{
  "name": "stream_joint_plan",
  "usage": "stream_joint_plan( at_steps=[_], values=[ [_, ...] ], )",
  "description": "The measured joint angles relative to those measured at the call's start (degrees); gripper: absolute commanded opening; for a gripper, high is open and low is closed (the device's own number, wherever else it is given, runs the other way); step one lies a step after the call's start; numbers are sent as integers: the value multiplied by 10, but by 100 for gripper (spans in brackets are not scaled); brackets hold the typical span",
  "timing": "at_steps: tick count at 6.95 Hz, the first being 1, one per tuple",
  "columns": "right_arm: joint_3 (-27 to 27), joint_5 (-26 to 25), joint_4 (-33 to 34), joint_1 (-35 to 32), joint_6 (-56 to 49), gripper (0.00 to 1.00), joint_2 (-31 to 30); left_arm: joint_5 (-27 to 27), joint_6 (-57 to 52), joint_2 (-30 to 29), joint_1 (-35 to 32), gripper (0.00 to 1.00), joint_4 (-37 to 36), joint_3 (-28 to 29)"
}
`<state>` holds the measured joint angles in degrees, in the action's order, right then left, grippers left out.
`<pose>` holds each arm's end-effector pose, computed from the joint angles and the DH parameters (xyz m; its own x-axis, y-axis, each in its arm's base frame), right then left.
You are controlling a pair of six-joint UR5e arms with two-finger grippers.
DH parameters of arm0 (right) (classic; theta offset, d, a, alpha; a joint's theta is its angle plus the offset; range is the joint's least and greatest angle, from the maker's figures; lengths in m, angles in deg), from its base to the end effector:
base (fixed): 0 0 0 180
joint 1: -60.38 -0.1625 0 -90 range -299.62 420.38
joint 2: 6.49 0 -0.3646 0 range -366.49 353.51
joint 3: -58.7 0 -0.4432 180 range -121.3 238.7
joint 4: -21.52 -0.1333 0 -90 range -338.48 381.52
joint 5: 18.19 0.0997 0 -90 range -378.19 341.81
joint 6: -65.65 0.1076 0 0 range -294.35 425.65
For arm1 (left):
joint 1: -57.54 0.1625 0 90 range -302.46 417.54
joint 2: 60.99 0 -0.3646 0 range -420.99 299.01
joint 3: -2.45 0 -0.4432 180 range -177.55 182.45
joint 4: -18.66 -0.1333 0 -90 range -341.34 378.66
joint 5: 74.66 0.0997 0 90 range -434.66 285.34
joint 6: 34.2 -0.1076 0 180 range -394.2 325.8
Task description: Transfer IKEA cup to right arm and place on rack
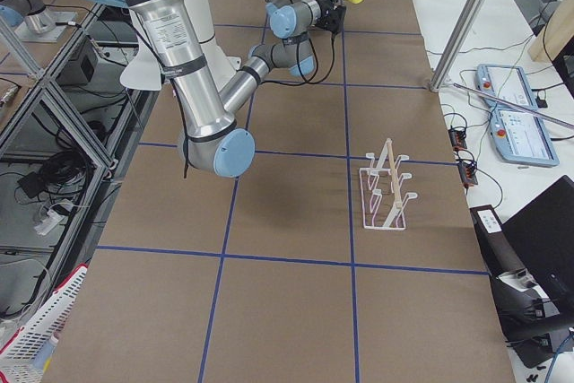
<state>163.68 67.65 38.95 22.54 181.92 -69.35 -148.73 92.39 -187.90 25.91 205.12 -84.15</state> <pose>-0.3485 -0.4494 0.0543 -0.5896 0.1009 0.8013 -0.4493 0.7835 -0.4293 0.4287 -0.4553 0.0665 -0.8465 -0.1518 -0.5102 0.2227 0.7696 -0.5984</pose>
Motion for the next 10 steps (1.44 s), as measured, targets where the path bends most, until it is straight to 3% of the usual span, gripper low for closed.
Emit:
stream_joint_plan(
  at_steps=[10],
  values=[
    [-12,-31,-2,0,0,99,4,3,1,-16,21,0,-22,2]
  ],
)
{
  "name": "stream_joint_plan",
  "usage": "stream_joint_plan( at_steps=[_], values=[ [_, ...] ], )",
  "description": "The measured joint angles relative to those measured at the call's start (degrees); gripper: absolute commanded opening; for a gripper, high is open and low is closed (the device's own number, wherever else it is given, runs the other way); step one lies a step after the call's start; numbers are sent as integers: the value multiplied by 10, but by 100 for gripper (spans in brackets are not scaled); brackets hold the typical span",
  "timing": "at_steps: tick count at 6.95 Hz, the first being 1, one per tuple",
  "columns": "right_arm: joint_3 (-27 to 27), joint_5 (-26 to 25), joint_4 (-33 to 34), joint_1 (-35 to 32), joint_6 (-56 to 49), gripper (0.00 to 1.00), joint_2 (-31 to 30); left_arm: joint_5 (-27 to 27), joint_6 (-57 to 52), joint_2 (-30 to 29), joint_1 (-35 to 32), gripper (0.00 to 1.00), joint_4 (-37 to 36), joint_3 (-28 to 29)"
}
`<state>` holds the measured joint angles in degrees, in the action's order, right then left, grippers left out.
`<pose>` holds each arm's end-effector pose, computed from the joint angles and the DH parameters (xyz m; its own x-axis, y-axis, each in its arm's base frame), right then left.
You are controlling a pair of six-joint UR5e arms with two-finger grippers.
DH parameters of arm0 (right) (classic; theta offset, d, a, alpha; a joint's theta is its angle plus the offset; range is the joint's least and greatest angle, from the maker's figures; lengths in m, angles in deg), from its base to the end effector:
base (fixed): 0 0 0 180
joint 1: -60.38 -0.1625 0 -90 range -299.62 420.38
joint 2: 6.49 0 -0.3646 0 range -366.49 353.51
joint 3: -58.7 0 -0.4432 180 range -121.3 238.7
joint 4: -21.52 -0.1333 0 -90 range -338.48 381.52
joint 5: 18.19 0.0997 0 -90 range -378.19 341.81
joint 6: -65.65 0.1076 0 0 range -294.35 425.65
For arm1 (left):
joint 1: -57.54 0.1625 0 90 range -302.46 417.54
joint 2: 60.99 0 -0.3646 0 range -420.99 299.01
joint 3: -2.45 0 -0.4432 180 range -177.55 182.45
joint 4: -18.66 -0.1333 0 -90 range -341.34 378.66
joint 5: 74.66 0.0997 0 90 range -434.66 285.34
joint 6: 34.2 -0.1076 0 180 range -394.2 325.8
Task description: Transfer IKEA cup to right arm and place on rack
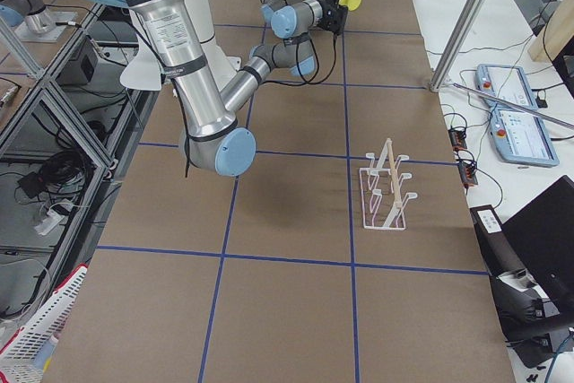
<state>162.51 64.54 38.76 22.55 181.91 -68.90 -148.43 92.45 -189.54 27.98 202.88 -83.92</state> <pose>-0.3505 -0.4582 0.0579 -0.5994 0.0902 0.7953 -0.4844 0.7502 -0.4501 0.4481 -0.4420 0.0514 -0.8358 -0.1849 -0.5170 0.2036 0.7701 -0.6045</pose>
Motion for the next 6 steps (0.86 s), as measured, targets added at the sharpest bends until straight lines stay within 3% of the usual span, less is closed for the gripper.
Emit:
stream_joint_plan(
  at_steps=[6],
  values=[
    [-4,-5,-1,-1,0,99,-1,0,0,-7,8,0,-10,1]
  ],
)
